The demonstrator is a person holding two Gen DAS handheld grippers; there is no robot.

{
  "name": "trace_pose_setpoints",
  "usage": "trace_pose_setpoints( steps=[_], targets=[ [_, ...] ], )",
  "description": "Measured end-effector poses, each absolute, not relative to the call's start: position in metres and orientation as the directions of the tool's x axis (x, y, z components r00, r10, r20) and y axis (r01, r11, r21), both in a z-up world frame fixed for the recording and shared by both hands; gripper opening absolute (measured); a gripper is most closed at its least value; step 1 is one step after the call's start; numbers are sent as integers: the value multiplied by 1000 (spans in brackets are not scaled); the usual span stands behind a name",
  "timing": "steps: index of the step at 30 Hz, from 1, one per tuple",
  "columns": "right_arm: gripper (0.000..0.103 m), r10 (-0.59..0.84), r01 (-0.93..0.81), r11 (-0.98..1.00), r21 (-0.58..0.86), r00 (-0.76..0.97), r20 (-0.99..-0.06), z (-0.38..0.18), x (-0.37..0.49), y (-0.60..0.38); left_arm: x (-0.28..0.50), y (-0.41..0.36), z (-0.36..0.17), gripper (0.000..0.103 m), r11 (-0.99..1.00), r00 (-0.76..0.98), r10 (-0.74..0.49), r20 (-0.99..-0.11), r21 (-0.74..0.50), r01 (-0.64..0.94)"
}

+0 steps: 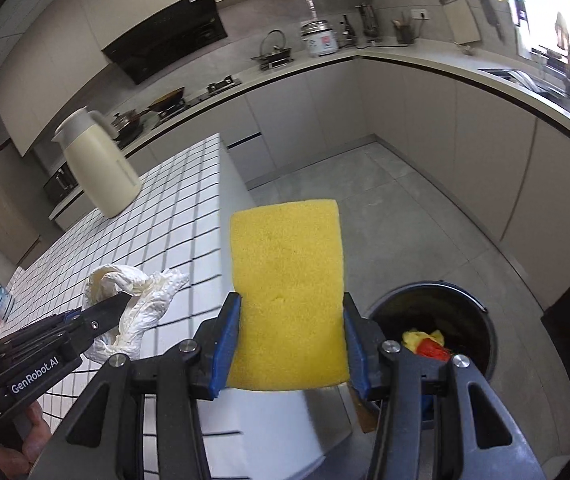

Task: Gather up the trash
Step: 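Carry the tissue and sponge over the black bin with both tools, then open both tools to drop the tissue and sponge into the bin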

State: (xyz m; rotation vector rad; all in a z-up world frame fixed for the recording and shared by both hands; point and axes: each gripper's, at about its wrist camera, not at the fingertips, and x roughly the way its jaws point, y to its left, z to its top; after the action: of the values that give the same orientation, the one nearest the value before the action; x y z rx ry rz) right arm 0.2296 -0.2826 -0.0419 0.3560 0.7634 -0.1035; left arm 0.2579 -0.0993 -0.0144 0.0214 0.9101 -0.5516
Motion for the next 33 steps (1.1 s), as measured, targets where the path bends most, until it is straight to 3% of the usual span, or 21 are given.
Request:
trace_pose_setpoints(
  steps=[16,33],
  targets=[
    [50,-98,409,875,260,674,-732,-63,143,-392,217,-200,-39,11,777,365,-497,-787,-217,590],
    [50,-34,449,846,288,584,-811,-137,146,-456,229,-254,-118,11,843,299,-330,-896,-137,520]
  ],
)
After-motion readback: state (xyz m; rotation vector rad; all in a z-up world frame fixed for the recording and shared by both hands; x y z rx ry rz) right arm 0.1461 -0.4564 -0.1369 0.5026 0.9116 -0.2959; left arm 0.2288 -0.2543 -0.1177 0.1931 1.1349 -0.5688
